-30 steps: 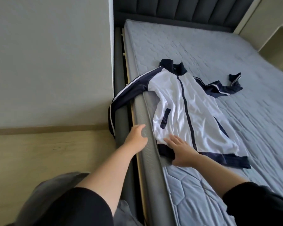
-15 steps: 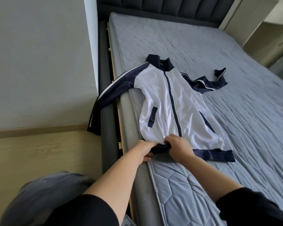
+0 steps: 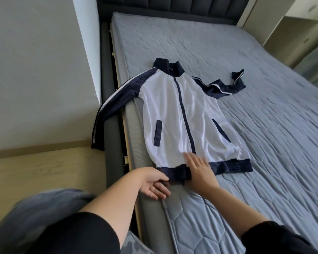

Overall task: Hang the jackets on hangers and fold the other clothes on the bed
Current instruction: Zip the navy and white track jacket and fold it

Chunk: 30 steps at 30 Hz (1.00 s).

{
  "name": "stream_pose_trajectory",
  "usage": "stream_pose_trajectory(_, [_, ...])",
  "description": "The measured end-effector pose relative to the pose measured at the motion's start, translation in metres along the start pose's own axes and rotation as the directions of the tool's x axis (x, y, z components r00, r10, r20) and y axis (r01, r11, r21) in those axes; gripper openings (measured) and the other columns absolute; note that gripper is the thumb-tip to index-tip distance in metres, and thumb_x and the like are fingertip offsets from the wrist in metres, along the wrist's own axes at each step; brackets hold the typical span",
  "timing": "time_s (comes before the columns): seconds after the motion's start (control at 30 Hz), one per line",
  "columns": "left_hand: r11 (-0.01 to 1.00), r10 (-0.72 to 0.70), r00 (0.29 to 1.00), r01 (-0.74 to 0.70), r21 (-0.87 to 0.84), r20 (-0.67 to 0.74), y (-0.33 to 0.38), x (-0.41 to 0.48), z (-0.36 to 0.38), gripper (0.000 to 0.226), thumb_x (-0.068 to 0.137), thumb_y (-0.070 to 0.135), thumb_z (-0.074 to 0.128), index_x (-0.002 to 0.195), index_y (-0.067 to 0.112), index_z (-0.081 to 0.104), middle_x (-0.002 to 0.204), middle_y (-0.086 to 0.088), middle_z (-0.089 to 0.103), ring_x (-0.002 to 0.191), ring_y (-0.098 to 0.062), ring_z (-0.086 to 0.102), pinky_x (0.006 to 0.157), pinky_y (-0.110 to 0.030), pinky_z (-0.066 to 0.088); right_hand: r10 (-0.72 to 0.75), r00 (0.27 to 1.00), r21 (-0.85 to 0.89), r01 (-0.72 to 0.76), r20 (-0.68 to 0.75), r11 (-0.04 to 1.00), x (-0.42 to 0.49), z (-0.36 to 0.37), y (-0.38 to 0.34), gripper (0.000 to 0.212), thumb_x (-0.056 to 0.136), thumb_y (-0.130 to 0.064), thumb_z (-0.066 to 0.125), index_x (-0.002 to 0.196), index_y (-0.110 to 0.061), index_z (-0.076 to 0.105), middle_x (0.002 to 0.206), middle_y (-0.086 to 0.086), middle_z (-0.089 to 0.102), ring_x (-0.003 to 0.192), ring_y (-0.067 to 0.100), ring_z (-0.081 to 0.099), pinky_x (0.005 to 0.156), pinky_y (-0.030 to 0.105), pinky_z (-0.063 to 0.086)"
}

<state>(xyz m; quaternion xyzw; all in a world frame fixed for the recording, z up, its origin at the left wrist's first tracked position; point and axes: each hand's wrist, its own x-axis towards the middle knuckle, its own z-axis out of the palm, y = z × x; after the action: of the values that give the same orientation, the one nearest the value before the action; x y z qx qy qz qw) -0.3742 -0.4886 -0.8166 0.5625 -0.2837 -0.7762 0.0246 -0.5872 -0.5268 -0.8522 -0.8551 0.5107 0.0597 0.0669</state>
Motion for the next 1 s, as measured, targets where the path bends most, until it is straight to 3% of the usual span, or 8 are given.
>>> stream_pose_trajectory(0.1, [0.962,0.169,0.957,-0.213,-0.174,-0.235,-0.003,0.008,-0.004,0.023,0.097,0.028,0.053,0.111,0.01,0.055,0.086,-0.012,0.069,0.067,-0.02,0.065,0.071,-0.031,0.051,0.197,0.977,-0.028,-0.199,-0.078,0.98,0.0,0.001,0.005,0.08,0.078,-0.015,0.058,0.15,-0.012,0.021,0.153,0.011,0.025,0.143,0.028,0.022,0.118,0.044,0.014])
stream_pose_trajectory(0.17, [0.923,0.243,0.913,-0.322,-0.21,-0.329,-0.003,0.009,-0.008,0.016,0.094,0.018,0.057,0.105,0.007,0.057,0.081,-0.011,0.067,0.067,-0.021,0.065,0.066,-0.031,0.053,0.127,0.987,-0.099,-0.137,-0.101,0.986,0.002,0.001,0.008,0.058,0.079,-0.005,0.055,0.136,-0.008,0.044,0.136,0.013,0.047,0.13,0.031,0.041,0.114,0.047,0.022])
stream_pose_trajectory(0.3, [0.947,0.223,0.932,-0.277,-0.163,-0.286,-0.002,0.006,-0.013,0.007,0.09,0.005,0.059,0.096,0.004,0.059,0.074,-0.011,0.068,0.059,-0.019,0.067,0.058,-0.029,0.056,0.062,0.993,-0.19,-0.081,-0.104,0.978,0.009,-0.026,0.022,0.016,0.075,0.003,0.056,0.083,-0.009,0.061,0.083,0.009,0.066,0.08,0.031,0.064,0.085,0.036,0.046])
stream_pose_trajectory(0.47, [0.99,0.121,0.989,-0.127,-0.058,-0.088,0.0,0.006,0.004,0.007,0.091,0.007,0.058,0.094,0.002,0.062,0.073,-0.01,0.073,0.066,-0.018,0.071,0.062,-0.029,0.058,0.219,0.975,-0.347,-0.211,-0.017,0.914,0.003,-0.051,0.045,0.017,0.087,-0.007,0.045,0.083,-0.019,0.056,0.095,0.001,0.066,0.087,0.022,0.062,0.073,0.03,0.037])
stream_pose_trajectory(0.57, [0.994,-0.006,1.0,0.004,0.109,0.019,-0.007,0.01,0.017,0.019,0.096,0.014,0.053,0.107,0.001,0.06,0.09,-0.01,0.074,0.072,-0.015,0.071,0.065,-0.025,0.057,0.239,0.919,-0.294,-0.144,0.315,0.945,-0.012,-0.036,0.044,0.024,0.091,-0.01,0.045,0.11,-0.013,0.059,0.114,0.004,0.061,0.105,0.025,0.06,0.077,0.033,0.045])
stream_pose_trajectory(0.73, [0.993,0.047,0.991,-0.032,0.113,-0.124,-0.01,0.012,0.009,0.033,0.098,0.037,0.048,0.103,0.006,0.058,0.087,-0.011,0.073,0.069,-0.019,0.07,0.062,-0.027,0.055,0.2,0.78,-0.147,-0.139,0.592,0.979,-0.001,-0.049,0.033,0.031,0.087,-0.003,0.046,0.116,-0.002,0.057,0.118,0.013,0.061,0.104,0.03,0.06,0.086,0.035,0.05])
stream_pose_trajectory(0.9, [0.978,0.195,0.906,-0.208,0.005,-0.375,-0.007,0.016,-0.005,0.014,0.095,0.018,0.051,0.1,0.007,0.057,0.072,-0.009,0.07,0.058,-0.02,0.069,0.057,-0.028,0.055,0.334,0.934,0.24,-0.355,0.124,0.903,0.009,-0.036,0.034,0.045,0.087,-0.002,0.038,0.126,-0.017,0.056,0.132,0.002,0.05,0.122,0.025,0.046,0.096,0.032,0.04])
stream_pose_trajectory(1.0, [0.982,0.151,0.893,-0.184,-0.037,-0.425,-0.005,0.018,-0.005,0.013,0.095,0.01,0.045,0.087,0.005,0.055,0.071,-0.014,0.066,0.057,-0.023,0.066,0.057,-0.029,0.051,0.374,0.917,0.109,-0.389,0.139,0.915,-0.003,-0.016,0.055,0.046,0.095,-0.023,0.036,0.141,-0.022,0.035,0.151,0.0,0.029,0.14,0.021,0.022,0.114,0.048,0.014])
